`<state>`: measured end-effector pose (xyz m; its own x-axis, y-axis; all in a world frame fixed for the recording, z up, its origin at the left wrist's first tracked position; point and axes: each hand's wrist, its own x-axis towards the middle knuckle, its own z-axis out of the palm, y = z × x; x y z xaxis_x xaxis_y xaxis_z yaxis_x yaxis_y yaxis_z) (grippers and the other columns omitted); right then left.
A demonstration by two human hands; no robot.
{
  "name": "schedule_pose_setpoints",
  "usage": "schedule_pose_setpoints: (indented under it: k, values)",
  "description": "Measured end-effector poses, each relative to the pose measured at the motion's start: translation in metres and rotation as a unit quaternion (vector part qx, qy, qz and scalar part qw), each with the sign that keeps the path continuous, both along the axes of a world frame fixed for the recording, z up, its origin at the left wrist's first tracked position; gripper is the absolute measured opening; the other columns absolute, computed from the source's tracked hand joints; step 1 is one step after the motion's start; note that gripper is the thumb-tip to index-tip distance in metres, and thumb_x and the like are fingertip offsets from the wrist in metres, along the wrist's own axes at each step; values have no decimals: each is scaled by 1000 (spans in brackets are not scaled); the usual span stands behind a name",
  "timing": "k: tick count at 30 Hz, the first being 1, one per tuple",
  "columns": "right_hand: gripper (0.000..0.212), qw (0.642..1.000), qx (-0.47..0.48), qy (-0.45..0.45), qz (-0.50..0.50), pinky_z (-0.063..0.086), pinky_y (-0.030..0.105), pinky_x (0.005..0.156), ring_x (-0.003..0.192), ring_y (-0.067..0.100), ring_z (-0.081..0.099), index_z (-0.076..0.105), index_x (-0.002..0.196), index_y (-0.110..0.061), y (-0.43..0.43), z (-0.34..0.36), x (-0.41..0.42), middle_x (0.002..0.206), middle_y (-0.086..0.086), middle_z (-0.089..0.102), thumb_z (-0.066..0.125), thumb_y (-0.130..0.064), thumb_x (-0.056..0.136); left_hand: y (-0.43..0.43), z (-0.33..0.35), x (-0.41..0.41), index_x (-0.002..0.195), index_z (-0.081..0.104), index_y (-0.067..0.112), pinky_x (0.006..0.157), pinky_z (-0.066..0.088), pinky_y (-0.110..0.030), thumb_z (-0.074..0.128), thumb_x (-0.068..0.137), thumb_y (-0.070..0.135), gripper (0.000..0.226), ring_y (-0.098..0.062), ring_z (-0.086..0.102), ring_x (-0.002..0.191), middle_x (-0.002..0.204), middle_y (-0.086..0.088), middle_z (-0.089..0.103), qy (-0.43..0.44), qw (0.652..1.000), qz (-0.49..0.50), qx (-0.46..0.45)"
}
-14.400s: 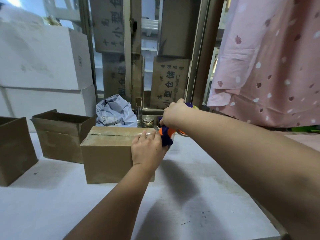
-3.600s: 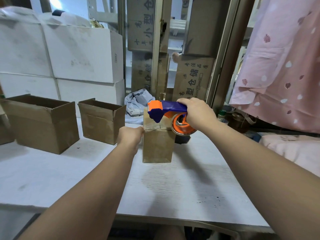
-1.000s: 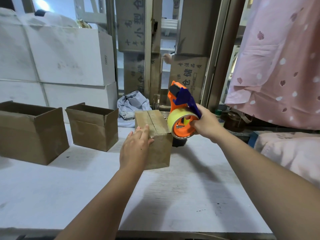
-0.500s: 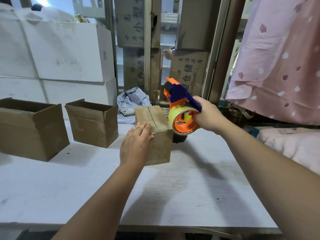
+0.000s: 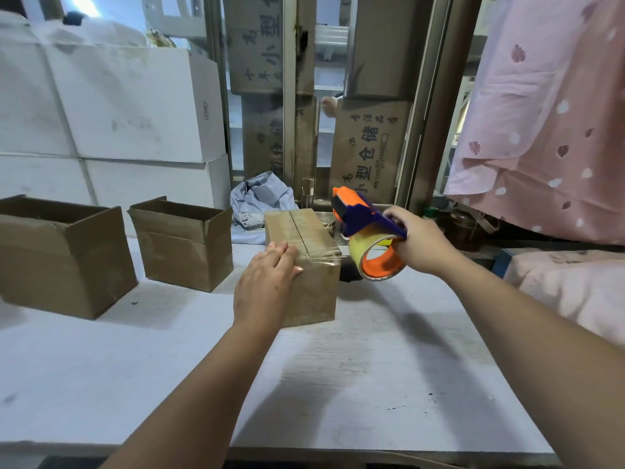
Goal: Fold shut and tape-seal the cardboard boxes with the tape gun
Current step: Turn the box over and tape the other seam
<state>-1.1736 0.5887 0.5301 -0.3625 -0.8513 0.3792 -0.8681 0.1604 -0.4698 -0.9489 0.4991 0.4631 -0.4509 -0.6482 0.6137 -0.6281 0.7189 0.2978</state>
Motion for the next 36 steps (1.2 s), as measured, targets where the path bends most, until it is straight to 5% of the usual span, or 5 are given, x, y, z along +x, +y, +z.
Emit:
schedule_pose_setpoints:
  k: [6, 11, 18, 28, 36]
  values:
    - [59, 996, -35, -87, 3, 45, 33, 81, 102, 26, 56, 50, 128, -28, -6, -35, -5, 110, 0, 61, 48, 8, 82, -4, -1, 1, 132, 54, 8, 108, 33, -38, 52, 96, 25, 39, -31, 44, 131, 140, -12, 50, -29, 999, 2, -25]
    - [62, 991, -36, -129, 9, 36, 25, 80, 103, 21, 51, 43, 137, -25, -9, -52, -7, 117, 1, 58, 52, 7, 84, -13, 1, 7, 105, 68, 3, 68, 57, -40, 80, 74, 19, 37, -33, 70, 88, 99, -16, 71, -70, 989, -4, -129]
    - [59, 996, -58, -60, 6, 42, 29, 76, 98, 27, 57, 52, 123, -27, -3, -31, -8, 109, 1, 63, 54, 7, 75, -30, 5, 14, 116, 60, 2, 47, 52, -36, 51, 89, 36, 44, -33, 66, 74, 91, -17, 68, -80, 983, -50, -158]
    - [51, 995, -63, 61, 43, 37, 26, 79, 95, 17, 50, 53, 126, -22, 3, 42, 13, 101, -7, 55, 55, 5, 83, -29, -1, 10, 120, 60, -1, 61, 55, -44, 72, 81, 24, 49, -39, 67, 87, 103, -21, 68, -33, 991, -31, -126]
    - [53, 999, -12, 15, 38, 39, 27, 75, 97, 21, 52, 49, 127, -24, -3, 11, -6, 107, -3, 56, 58, 4, 83, -26, -2, 9, 118, 60, 1, 54, 53, -38, 72, 80, 21, 44, -36, 67, 78, 95, -19, 69, -9, 989, -39, -144]
